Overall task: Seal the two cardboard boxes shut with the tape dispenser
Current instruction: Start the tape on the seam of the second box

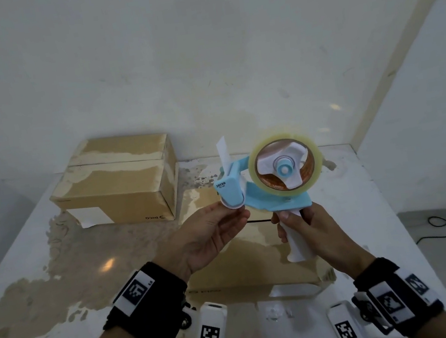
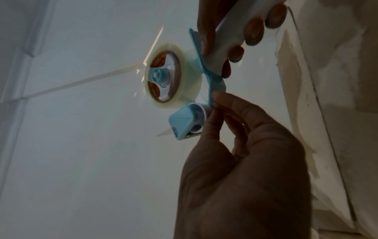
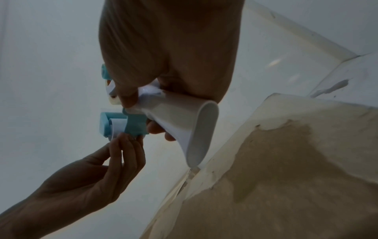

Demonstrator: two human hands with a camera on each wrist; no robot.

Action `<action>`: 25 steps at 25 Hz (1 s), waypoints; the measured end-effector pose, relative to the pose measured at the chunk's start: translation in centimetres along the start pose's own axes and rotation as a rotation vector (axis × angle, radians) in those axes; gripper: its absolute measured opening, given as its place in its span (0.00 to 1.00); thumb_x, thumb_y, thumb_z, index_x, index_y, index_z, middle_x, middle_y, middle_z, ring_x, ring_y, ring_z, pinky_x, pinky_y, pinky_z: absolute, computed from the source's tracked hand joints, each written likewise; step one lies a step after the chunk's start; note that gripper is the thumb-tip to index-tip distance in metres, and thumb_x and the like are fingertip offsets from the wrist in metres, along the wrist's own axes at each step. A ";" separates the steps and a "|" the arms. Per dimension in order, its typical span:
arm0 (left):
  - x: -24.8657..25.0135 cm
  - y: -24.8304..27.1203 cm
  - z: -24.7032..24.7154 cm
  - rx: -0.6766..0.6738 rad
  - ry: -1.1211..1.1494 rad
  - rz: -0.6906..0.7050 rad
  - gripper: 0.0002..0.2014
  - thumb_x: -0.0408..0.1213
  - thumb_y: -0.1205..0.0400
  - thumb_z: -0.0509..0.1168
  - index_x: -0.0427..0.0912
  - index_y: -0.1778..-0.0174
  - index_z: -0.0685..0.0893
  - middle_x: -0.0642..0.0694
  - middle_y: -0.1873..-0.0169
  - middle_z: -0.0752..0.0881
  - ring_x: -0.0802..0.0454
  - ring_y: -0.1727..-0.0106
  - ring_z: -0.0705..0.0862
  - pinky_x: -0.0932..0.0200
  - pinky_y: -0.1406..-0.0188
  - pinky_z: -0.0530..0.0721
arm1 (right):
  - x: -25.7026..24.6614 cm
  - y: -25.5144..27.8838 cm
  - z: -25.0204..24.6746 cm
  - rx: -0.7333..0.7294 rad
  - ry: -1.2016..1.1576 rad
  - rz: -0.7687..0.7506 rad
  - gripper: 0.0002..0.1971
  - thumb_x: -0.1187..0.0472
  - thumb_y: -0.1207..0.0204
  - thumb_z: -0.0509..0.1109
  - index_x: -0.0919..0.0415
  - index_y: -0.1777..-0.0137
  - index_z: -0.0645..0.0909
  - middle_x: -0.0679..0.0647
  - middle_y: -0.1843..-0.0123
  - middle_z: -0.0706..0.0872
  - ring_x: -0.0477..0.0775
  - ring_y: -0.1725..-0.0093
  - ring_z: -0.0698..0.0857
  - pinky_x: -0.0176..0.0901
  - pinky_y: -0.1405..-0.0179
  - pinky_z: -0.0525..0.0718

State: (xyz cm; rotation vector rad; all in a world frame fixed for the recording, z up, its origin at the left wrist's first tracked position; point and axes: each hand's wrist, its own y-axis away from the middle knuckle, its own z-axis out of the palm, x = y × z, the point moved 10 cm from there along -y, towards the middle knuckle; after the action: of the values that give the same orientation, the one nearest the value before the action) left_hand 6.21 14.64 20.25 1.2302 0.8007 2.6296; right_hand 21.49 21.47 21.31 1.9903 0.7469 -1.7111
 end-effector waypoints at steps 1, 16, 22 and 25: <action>-0.2 -0.1 0.0 0.006 -0.002 -0.005 0.07 0.27 0.21 0.67 0.31 0.48 0.84 0.40 0.65 0.90 0.53 0.64 0.90 0.62 0.62 0.91 | 0.0 0.1 -0.2 0.007 0.004 -0.006 0.15 0.52 0.20 0.65 0.65 0.49 0.81 0.56 0.65 0.87 0.52 0.66 0.85 0.38 0.62 0.84; -2.1 0.1 -2.2 0.036 0.052 -0.155 0.20 0.41 0.16 0.52 0.31 0.54 0.85 0.42 0.66 0.82 0.50 0.68 0.84 0.60 0.69 0.89 | -0.3 2.2 -1.9 0.061 -0.054 -0.052 0.22 0.46 0.28 0.68 0.69 0.52 0.81 0.57 0.66 0.85 0.53 0.69 0.82 0.38 0.65 0.82; -2.7 0.2 -2.1 0.049 -0.107 -0.198 0.14 0.45 0.19 0.66 0.36 0.56 0.85 0.46 0.70 0.81 0.53 0.70 0.82 0.62 0.72 0.88 | -0.6 2.4 -2.3 0.017 -0.038 -0.028 0.19 0.50 0.28 0.69 0.69 0.53 0.81 0.54 0.68 0.85 0.54 0.69 0.82 0.38 0.66 0.82; -2.5 0.0 -3.4 0.139 -0.094 -0.154 0.10 0.40 0.19 0.65 0.37 0.48 0.79 0.45 0.66 0.78 0.53 0.71 0.82 0.60 0.73 0.87 | -1.1 2.2 -1.4 -0.049 0.022 -0.032 0.11 0.58 0.25 0.70 0.68 0.56 0.82 0.55 0.70 0.85 0.53 0.69 0.83 0.37 0.66 0.82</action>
State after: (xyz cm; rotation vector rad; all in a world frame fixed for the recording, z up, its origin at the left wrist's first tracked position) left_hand 5.34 12.44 16.74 1.2591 1.0317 2.4112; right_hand 23.88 20.50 22.53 1.9779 0.8244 -1.6746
